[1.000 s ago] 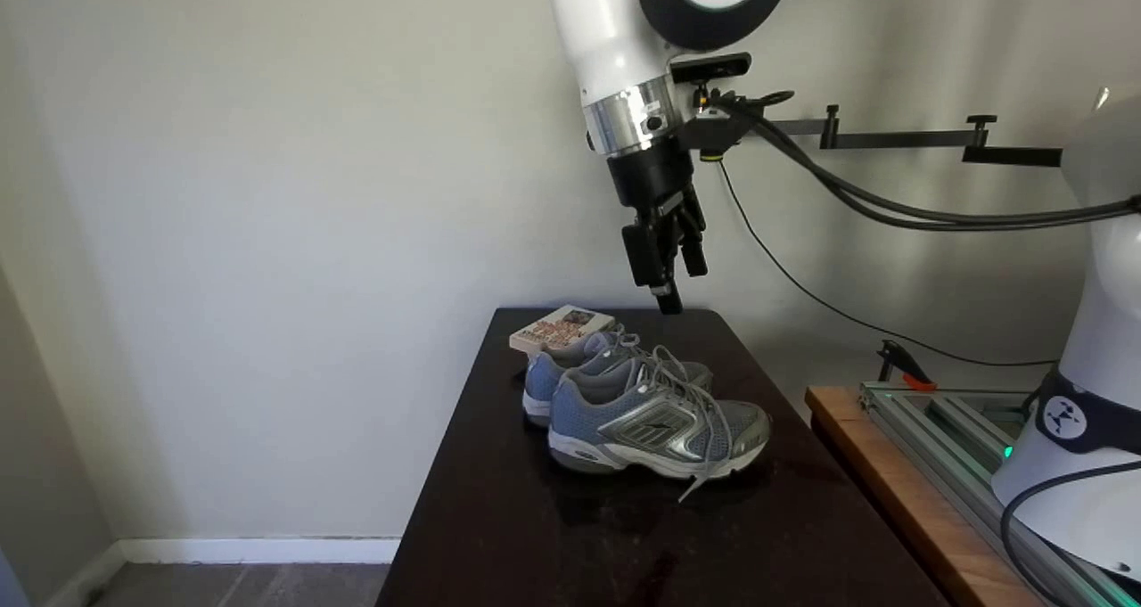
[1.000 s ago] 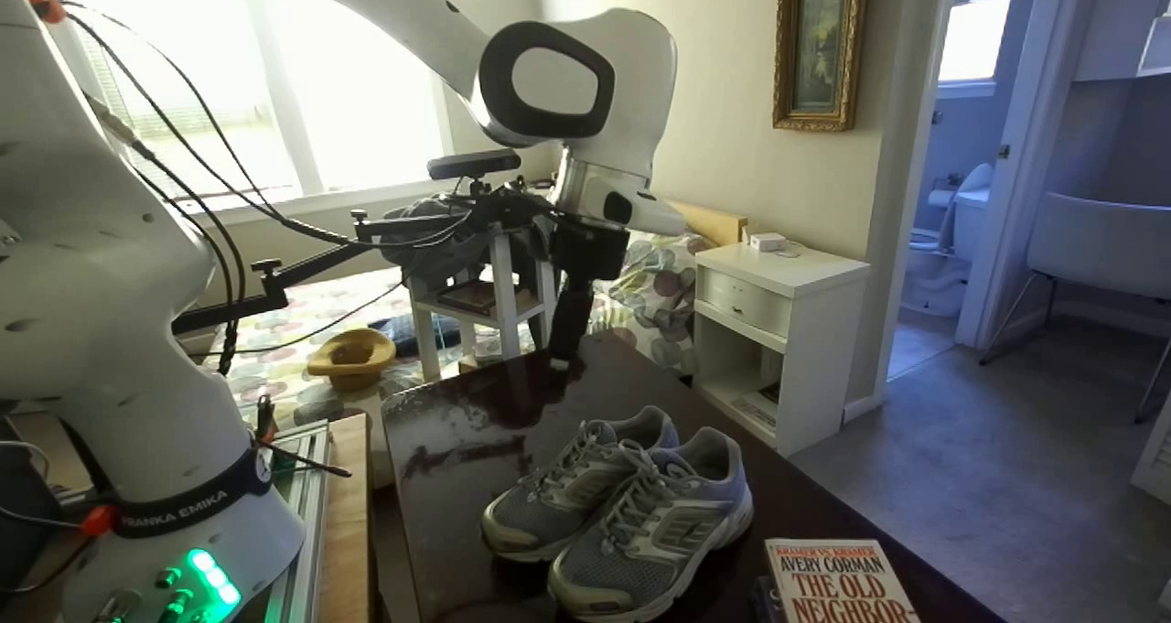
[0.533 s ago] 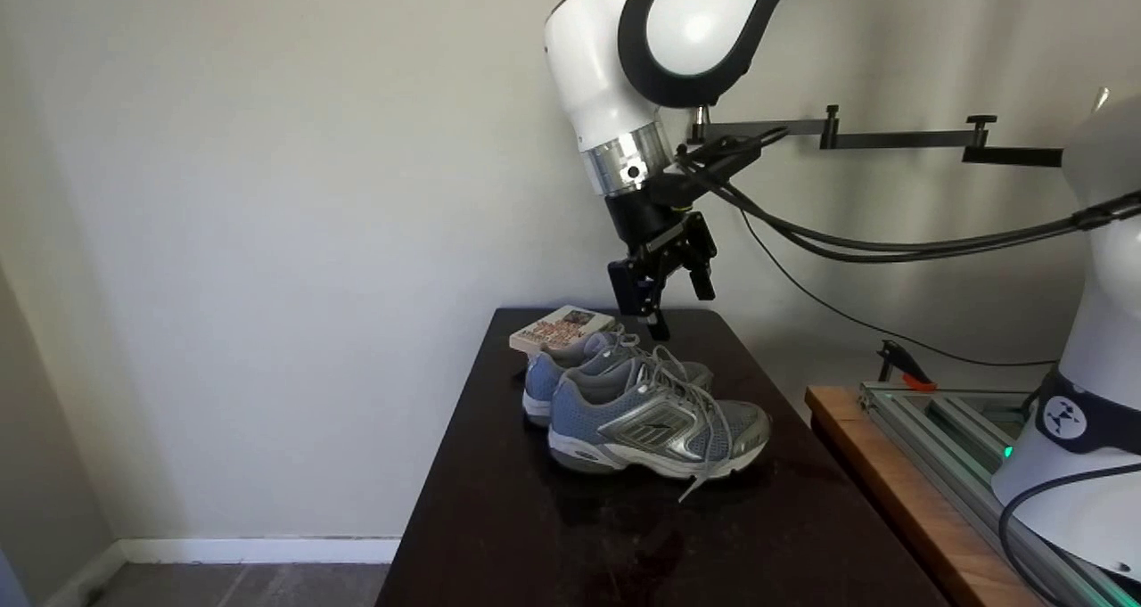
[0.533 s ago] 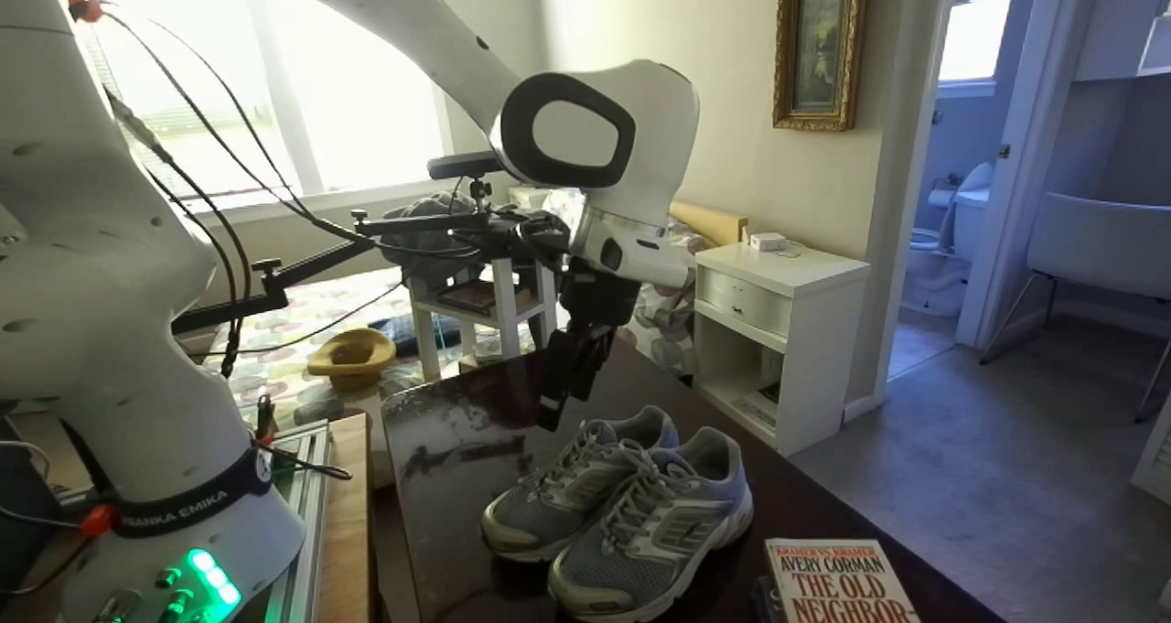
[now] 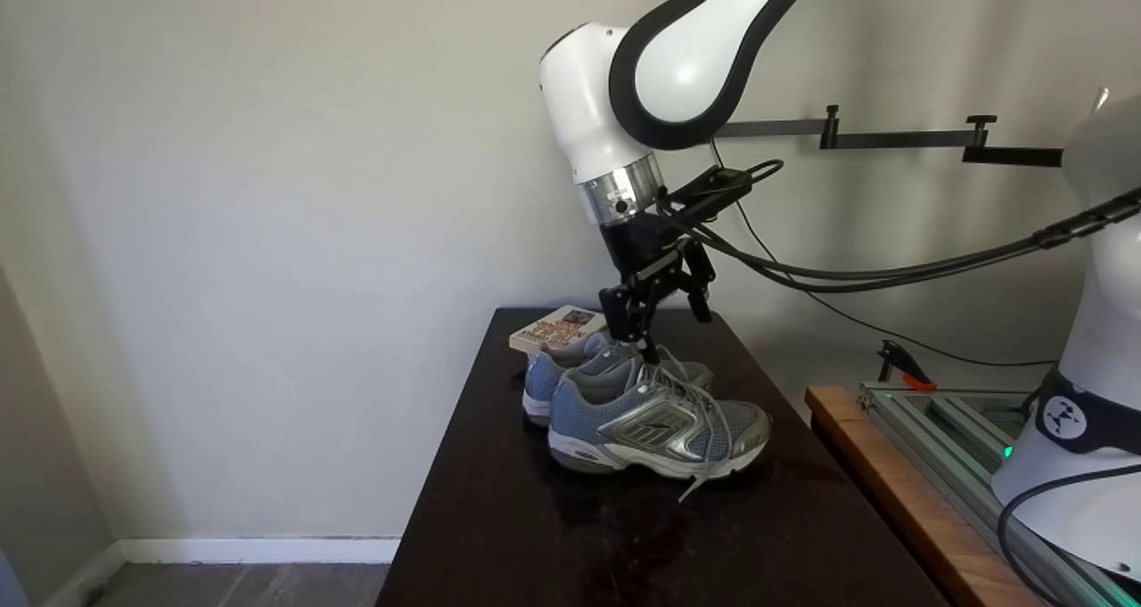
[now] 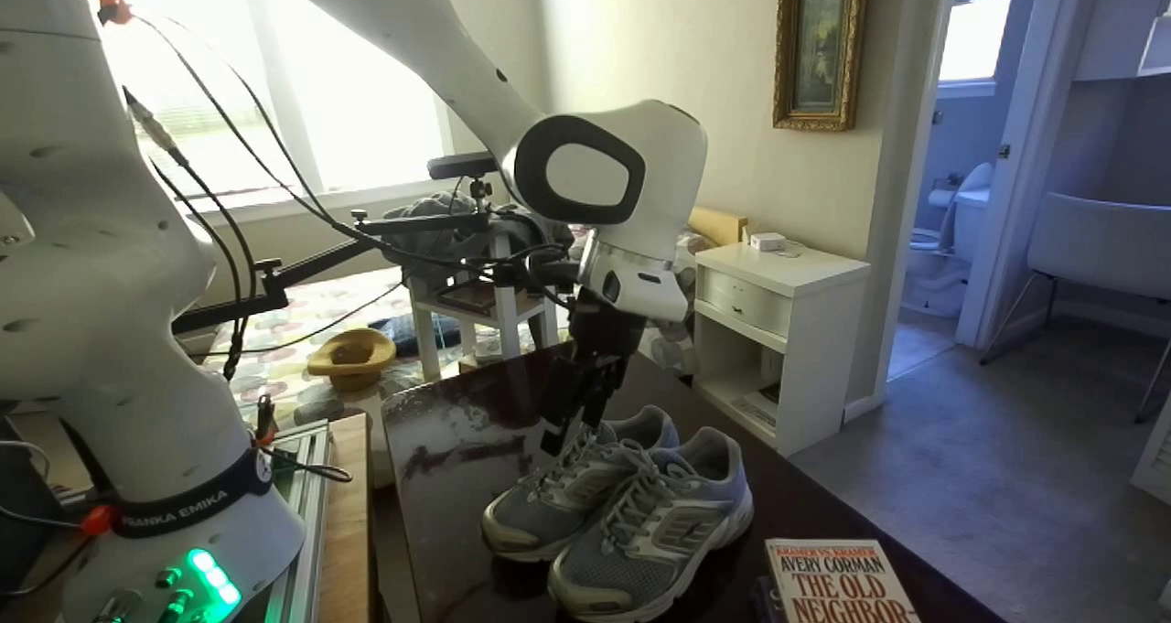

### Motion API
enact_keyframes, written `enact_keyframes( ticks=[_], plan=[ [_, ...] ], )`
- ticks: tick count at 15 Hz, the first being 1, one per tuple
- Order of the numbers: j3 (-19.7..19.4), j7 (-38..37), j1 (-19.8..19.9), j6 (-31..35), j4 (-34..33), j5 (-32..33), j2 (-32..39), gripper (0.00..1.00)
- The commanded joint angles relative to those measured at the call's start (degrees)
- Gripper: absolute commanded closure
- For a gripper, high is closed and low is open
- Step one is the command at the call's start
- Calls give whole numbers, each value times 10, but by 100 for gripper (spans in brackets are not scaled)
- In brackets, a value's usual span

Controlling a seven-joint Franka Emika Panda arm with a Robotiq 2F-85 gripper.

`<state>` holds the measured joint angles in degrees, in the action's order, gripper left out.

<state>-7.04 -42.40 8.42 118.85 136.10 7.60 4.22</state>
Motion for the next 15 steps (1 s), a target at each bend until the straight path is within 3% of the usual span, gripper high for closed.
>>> enact_keyframes(
  ticks=[1,7,15],
  plan=[
    [-8,-28,-8,18,-9,2,22,0],
    [-12,-39,-13,12,-12,3,34,0],
    [-9,-25,-21,-163,-61,24,40,0]
  ],
)
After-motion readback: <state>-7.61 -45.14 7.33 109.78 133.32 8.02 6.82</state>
